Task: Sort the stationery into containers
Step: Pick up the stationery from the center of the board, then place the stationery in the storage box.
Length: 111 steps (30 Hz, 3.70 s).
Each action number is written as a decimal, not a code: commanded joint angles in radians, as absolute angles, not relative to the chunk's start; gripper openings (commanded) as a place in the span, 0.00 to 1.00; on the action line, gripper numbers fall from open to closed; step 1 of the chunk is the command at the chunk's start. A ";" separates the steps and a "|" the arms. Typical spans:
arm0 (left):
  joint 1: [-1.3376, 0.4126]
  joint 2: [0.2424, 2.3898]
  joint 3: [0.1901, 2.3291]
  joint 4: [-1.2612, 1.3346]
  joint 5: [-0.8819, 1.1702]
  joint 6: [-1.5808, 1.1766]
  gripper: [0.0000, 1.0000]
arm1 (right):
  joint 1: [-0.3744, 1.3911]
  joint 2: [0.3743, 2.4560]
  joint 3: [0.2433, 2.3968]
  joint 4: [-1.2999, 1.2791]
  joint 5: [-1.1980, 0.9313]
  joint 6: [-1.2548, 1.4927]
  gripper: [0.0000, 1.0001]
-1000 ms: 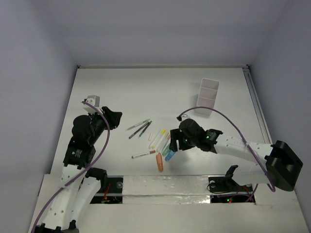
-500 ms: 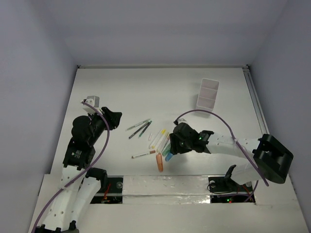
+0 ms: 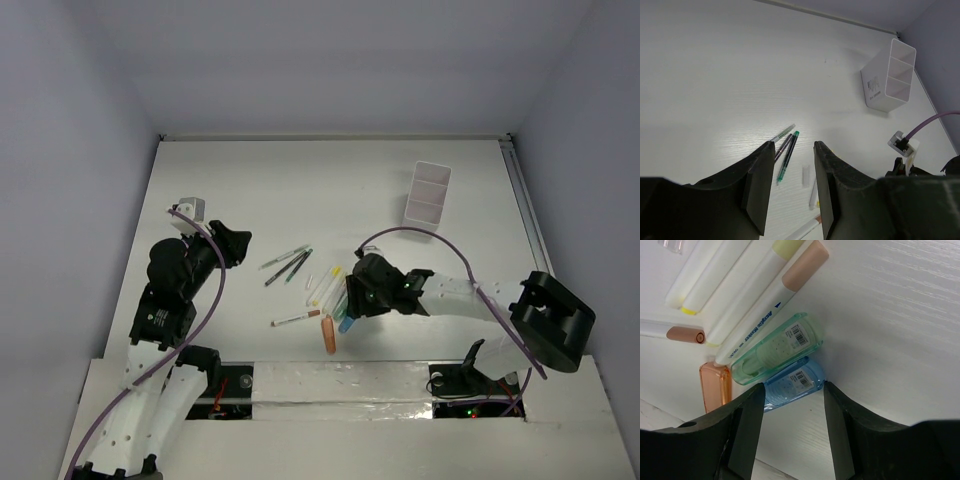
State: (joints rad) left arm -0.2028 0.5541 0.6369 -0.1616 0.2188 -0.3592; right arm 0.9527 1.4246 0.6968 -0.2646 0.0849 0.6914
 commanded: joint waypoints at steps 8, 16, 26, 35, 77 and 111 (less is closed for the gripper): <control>-0.206 0.542 0.638 -0.121 0.238 -0.354 0.34 | 0.968 1.437 0.735 -0.337 0.218 0.667 0.49; -0.206 0.545 0.638 -0.118 0.239 -0.354 0.34 | 0.968 1.454 0.784 -0.440 0.310 0.601 0.42; -0.206 0.548 0.638 -0.118 0.239 -0.356 0.34 | 0.968 1.457 0.775 -0.414 0.265 0.606 0.57; -0.206 0.543 0.635 -0.117 0.241 -0.356 0.35 | 0.968 1.474 0.776 -0.426 0.265 0.618 0.42; -0.279 0.634 0.626 -0.083 0.387 -0.353 0.40 | 0.302 1.715 1.154 0.678 0.703 -0.118 0.13; -0.279 0.646 0.630 -0.078 0.371 -0.353 0.41 | 0.290 1.683 1.129 0.522 0.626 -0.002 0.54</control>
